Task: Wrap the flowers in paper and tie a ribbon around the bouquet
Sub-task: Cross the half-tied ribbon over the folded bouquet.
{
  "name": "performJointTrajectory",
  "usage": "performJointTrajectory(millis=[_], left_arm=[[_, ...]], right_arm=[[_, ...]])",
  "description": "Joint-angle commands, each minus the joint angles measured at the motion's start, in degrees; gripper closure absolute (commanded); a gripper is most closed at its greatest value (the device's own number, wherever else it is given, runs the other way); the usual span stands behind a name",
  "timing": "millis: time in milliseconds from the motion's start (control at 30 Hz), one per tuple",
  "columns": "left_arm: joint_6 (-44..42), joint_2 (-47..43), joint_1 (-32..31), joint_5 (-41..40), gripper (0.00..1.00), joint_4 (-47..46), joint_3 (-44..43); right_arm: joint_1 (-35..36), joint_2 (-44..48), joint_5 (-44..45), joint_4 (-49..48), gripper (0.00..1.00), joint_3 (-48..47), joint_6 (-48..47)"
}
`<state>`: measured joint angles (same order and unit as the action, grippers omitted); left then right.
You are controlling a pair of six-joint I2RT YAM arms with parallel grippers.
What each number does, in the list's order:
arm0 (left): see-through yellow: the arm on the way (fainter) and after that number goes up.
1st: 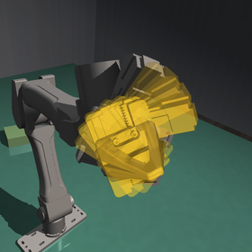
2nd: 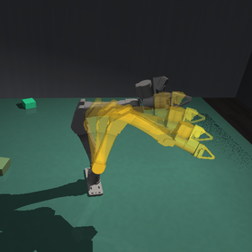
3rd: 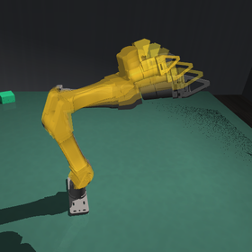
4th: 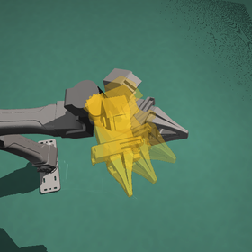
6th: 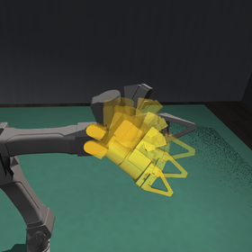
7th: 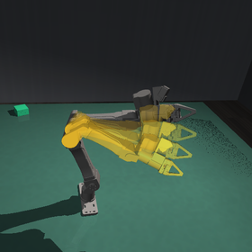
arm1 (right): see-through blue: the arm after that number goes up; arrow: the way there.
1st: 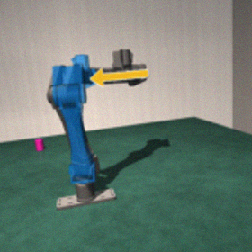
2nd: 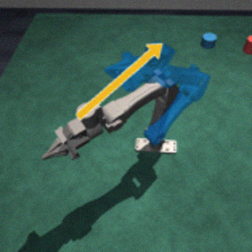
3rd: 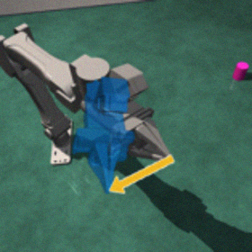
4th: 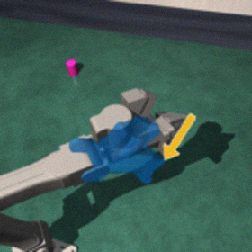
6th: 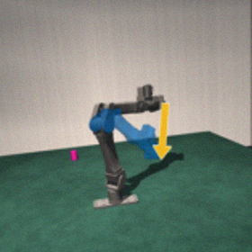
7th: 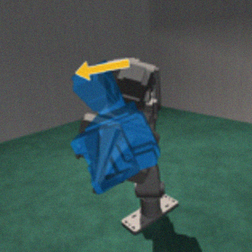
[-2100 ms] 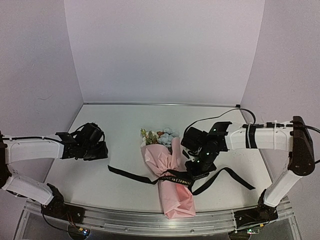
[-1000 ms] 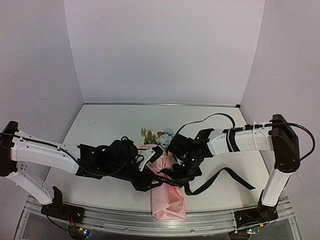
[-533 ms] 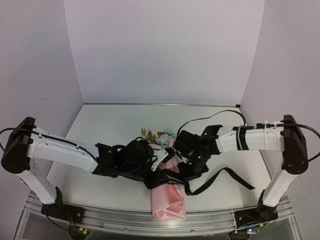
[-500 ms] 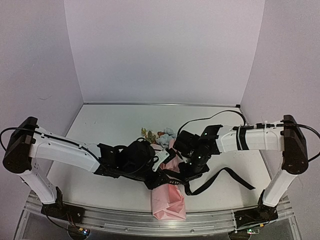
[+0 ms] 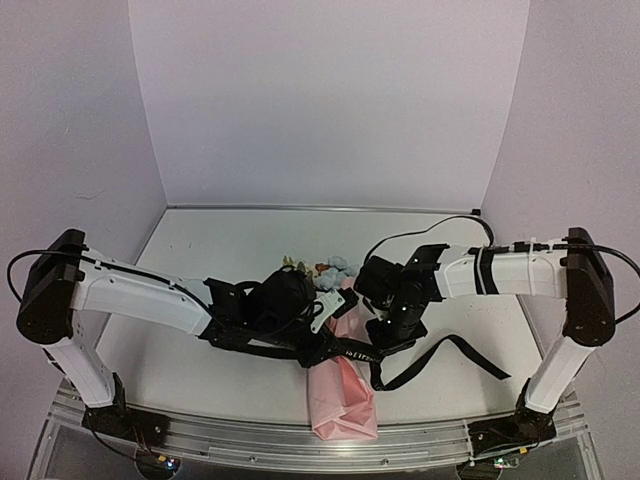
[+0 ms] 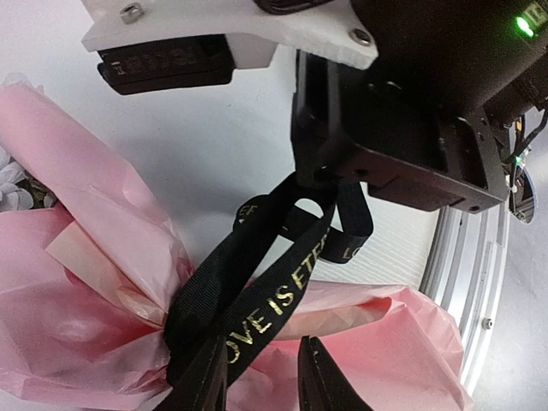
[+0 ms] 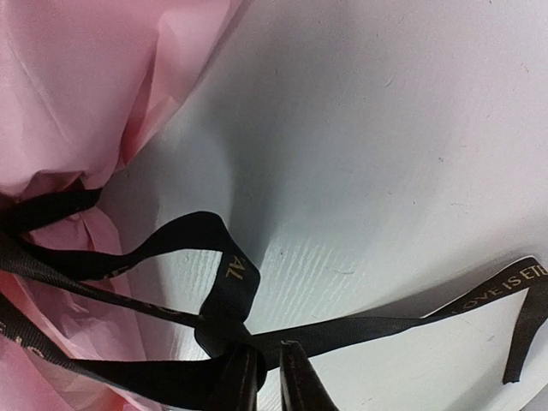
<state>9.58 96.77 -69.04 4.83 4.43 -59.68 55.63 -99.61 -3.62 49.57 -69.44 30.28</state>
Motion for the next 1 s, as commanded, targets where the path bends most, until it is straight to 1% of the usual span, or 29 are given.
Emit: performJointTrajectory(millis=[0,100,200,300,367,433,567,700,800,900,967], left_arm=[[-2.8,-0.4,0.7,2.6,0.69,-0.5,-2.2],[-3.3,-0.4,0.7,3.0,0.69,-0.7,-2.3],[-3.5,-0.9,0.8,3.4,0.68,-1.7,-2.6],[-3.9,-1.3,0.9,3.6,0.64,-2.3,-3.0],[-4.4,-1.4,1.3,3.9,0.63,-2.4,-3.5],[-4.6,-1.1,1.7,4.4,0.62,-2.5,-3.7],[-4.4,-0.6,2.2,5.7,0.62,-2.9,-4.1],[-4.0,-0.7,2.2,6.5,0.62,-3.0,-4.2],[-3.8,-1.3,2.2,6.5,0.62,-3.4,-3.6],[-3.4,-2.0,2.3,6.5,0.62,-3.3,-3.5],[-3.3,-2.4,2.3,6.3,0.62,-3.2,-3.2]], right_arm=[[-0.5,3.2,2.7,2.8,0.75,-0.6,-0.4],[-2.1,6.7,6.4,2.9,0.61,3.6,2.5],[-4.4,9.2,9.8,2.8,0.51,7.3,6.0],[-6.4,9.7,13.3,2.7,0.47,9.0,10.8],[-7.5,9.7,15.9,2.7,0.41,10.0,14.3],[-8.4,9.8,16.5,1.0,0.39,11.4,16.2],[-8.5,10.7,16.1,-2.0,0.38,13.0,17.0],[-9.0,11.5,19.0,-2.2,0.35,15.5,19.8],[-10.8,10.3,18.4,-4.6,0.32,16.9,21.3],[-12.4,7.7,15.8,-8.7,0.31,16.8,22.2],[-12.7,6.1,15.8,-9.5,0.31,15.9,22.3]])
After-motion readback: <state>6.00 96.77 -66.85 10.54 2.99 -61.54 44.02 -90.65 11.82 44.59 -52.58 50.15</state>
